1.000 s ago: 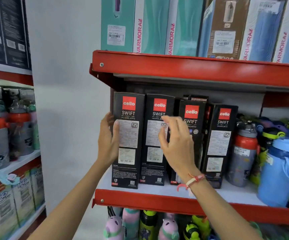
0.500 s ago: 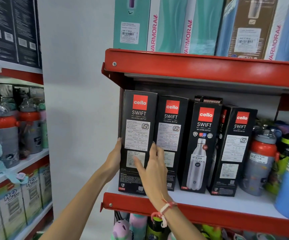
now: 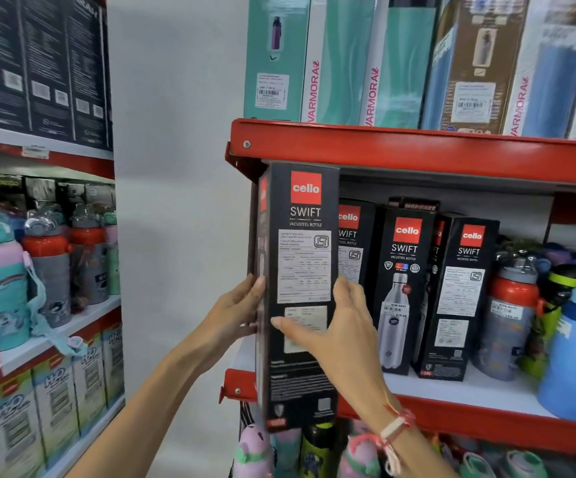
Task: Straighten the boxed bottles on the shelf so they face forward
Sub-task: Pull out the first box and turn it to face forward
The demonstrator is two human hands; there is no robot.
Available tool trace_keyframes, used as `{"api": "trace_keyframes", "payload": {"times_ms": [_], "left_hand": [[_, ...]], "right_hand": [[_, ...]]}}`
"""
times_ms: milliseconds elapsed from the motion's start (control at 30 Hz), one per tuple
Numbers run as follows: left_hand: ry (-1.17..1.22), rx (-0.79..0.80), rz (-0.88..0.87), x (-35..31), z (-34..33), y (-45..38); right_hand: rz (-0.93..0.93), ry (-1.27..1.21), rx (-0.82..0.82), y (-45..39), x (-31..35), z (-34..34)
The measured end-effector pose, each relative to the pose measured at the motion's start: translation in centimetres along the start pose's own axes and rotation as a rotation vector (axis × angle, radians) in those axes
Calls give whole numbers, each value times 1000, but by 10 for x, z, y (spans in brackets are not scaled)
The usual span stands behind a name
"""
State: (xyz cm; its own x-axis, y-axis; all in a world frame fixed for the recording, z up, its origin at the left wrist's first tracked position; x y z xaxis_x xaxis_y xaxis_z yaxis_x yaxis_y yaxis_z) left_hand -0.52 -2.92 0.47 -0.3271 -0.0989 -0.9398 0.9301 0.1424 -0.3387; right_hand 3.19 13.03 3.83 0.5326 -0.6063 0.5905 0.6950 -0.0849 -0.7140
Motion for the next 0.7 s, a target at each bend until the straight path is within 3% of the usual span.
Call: {"api": "trace_keyframes", "payload": {"times_ms": [267,433,700], "left_hand": [[-43,-213,-98,-16,25,16],[-234,-321,-310,-44,34,5],[-396,-406,-287,-13,38,-40]], "right_hand": [[5,-40,248,-21,4,-14],[6,-150,307,-47,-10,-46],[-4,-228,196,-64,-26,-92]]}}
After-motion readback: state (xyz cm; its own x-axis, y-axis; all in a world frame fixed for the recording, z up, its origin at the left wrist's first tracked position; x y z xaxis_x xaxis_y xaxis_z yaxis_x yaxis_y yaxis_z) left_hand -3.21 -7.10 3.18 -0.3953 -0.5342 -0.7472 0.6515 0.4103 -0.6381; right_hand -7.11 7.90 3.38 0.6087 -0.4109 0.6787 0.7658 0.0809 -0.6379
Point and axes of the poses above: each hand's wrist, its own y-axis away from the middle knuckle, its own z-axis out of the back of the hand, x = y × z, the point moved 9 cm from there along -y, towards the middle knuckle, and after that the axes turned 14 degrees about -x, right-handed, at the moved point
